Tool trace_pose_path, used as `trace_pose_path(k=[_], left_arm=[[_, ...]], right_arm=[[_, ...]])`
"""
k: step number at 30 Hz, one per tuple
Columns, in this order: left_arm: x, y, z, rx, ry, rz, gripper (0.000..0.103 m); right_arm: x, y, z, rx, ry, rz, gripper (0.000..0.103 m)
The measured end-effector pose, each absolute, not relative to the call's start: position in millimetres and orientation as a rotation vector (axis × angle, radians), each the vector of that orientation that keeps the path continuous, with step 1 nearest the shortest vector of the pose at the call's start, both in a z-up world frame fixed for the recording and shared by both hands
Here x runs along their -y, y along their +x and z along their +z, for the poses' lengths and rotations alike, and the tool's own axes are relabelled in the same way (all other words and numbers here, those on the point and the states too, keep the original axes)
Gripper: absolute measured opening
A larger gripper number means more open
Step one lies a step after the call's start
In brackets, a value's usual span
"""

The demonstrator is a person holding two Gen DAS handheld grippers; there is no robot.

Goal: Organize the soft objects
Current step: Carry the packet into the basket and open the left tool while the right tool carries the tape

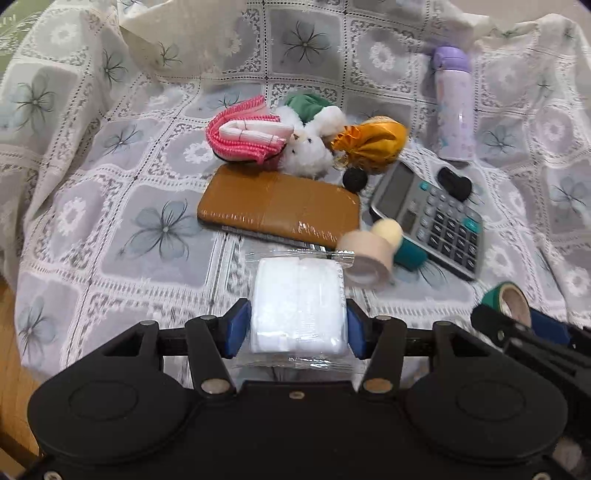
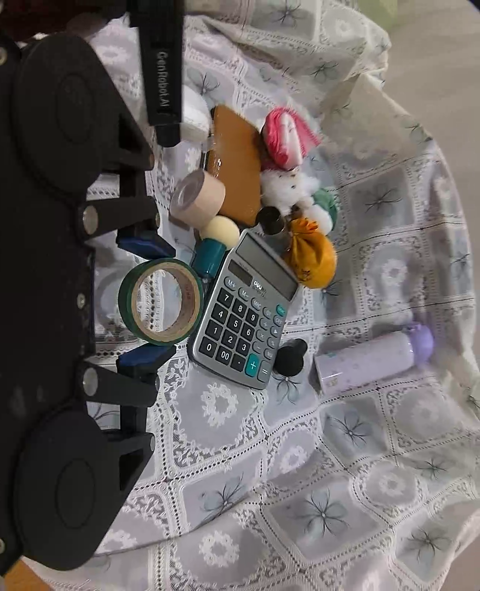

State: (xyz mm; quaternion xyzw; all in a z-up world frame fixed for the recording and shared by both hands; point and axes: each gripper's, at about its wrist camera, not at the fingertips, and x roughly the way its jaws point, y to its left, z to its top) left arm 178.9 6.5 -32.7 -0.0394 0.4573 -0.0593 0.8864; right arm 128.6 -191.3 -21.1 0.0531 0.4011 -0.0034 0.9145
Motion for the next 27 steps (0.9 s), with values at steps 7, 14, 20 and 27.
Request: trace_pose_path(k=[7,14,20,27], left_arm=[[-9.2,131.9,-25.4,-0.963,-0.082,-0.138,0.052],[-6.6,88.7,-23.7,-0.977,-0.087,-0.137,0.052],[-3.0,59.9,-22.9,-0.965,-0.076,-0.121,0.052],[-2.4,31.2,-20.9,-0.955,-0.102,-0.112,0.052]], right_arm=[[195.4,85.3,1.6,-0.781,0.130,0.005,0.048],[203.9,32.4,19.4,-0.735,0.169,0.017,0.048],[208.4,-12.0,26.6,-0.713,0.205,0.039,0.048],[210.2,-53.5,34.8,-0.690,0.229,0.072,0.048]])
